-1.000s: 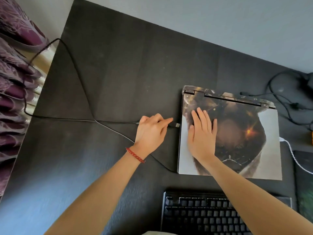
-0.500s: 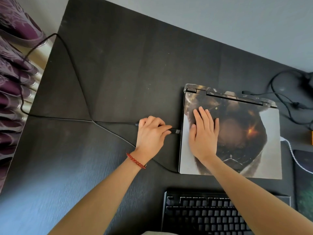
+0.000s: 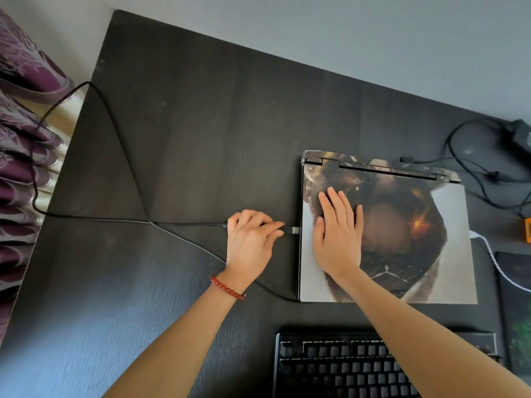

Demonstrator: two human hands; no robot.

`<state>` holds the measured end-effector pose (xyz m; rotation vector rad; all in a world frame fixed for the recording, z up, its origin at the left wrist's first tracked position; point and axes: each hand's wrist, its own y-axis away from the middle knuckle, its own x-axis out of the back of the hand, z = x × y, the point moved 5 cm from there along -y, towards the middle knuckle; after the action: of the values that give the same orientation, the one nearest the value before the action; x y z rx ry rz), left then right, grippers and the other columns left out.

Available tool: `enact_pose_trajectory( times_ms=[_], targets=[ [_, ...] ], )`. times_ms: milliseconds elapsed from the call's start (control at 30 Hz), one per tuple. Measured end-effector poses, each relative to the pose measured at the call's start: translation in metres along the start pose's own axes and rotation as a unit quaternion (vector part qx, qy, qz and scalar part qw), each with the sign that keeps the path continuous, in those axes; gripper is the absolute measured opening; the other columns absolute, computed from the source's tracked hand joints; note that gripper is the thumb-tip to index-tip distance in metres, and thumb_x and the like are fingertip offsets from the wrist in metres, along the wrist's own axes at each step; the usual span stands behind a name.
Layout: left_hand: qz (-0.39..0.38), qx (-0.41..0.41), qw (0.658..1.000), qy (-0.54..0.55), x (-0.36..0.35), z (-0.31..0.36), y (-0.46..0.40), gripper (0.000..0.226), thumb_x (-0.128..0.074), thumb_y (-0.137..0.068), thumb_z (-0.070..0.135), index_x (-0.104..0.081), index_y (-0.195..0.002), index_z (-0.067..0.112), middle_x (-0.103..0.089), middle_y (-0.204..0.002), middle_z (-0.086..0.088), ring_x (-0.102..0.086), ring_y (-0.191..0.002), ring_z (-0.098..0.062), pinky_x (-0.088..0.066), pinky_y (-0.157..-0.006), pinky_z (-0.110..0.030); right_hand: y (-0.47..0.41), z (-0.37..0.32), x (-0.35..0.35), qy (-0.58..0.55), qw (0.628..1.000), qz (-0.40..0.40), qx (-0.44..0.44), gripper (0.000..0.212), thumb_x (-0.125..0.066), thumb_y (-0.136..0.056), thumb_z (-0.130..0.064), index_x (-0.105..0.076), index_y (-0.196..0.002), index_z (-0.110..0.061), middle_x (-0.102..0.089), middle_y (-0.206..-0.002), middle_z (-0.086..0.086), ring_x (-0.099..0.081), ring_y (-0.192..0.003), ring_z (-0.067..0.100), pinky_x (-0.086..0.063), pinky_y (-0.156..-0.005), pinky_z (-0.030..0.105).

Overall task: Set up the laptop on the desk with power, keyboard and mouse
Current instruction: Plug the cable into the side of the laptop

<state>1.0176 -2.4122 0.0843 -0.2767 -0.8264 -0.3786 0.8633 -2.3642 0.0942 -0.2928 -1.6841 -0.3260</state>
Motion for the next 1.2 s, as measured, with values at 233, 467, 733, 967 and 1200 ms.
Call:
enact_pose_trajectory(
  times_ms=[233,467,733,967,1200],
  targets=[
    [-0.021,-0.029,0.999,-0.03,-0.001,0.002,0.001,0.014,-0.071,-0.071,0.023,-0.075,-0.084,0.019,-0.065,-0.071,0.003,-0.059,-0.077,-0.02,-0.026,-0.08,-0.031,0.0,0.0,0.001,0.0,1.0,-0.005,-0.002,0.053,-0.02,-0.088,-0.027,-0.041,-0.136,-0.014,-0.04,-0.146,0.004,-0.031,-0.138,0.023,-0.015,-0.114,0.051],
    [-0.035,-0.053,0.997,-0.038,-0.008,0.011,0.0,0.024,-0.08,-0.066,0.014,-0.073,-0.089,0.015,-0.064,-0.077,-0.002,-0.062,-0.072,-0.024,-0.04,-0.078,-0.039,0.001,-0.001,0.001,0.002,1.0,-0.006,-0.002,0.053,-0.021,-0.088,-0.026,-0.041,-0.136,-0.014,-0.04,-0.146,0.005,-0.03,-0.138,0.023,-0.014,-0.114,0.051],
    [-0.019,-0.025,0.998,-0.05,-0.014,0.013,0.004,0.018,-0.074,-0.072,0.013,-0.07,-0.09,0.014,-0.064,-0.081,-0.003,-0.061,-0.077,-0.025,-0.029,-0.084,-0.033,0.001,-0.001,0.002,-0.001,1.0,0.001,-0.002,0.052,-0.023,-0.088,-0.026,-0.042,-0.135,-0.013,-0.041,-0.145,0.005,-0.032,-0.138,0.023,-0.015,-0.113,0.051],
    [-0.026,-0.019,0.999,-0.025,-0.015,0.016,0.005,0.019,-0.076,-0.071,0.011,-0.071,-0.089,0.015,-0.064,-0.08,-0.003,-0.061,-0.077,-0.023,-0.045,-0.075,-0.038,0.0,-0.001,0.001,-0.002,1.0,-0.001,-0.001,0.052,-0.022,-0.088,-0.026,-0.042,-0.135,-0.013,-0.041,-0.145,0.006,-0.032,-0.138,0.024,-0.015,-0.113,0.052],
    [-0.027,-0.009,0.999,0.017,-0.013,0.01,-0.002,0.024,-0.078,-0.064,0.011,-0.072,-0.087,0.006,-0.062,-0.069,-0.008,-0.062,-0.068,-0.026,-0.032,-0.082,-0.03,0.0,-0.001,-0.003,0.015,1.0,-0.018,0.0,0.054,-0.019,-0.089,-0.028,-0.037,-0.138,-0.015,-0.037,-0.148,0.004,-0.027,-0.14,0.023,-0.012,-0.114,0.051]
  ],
)
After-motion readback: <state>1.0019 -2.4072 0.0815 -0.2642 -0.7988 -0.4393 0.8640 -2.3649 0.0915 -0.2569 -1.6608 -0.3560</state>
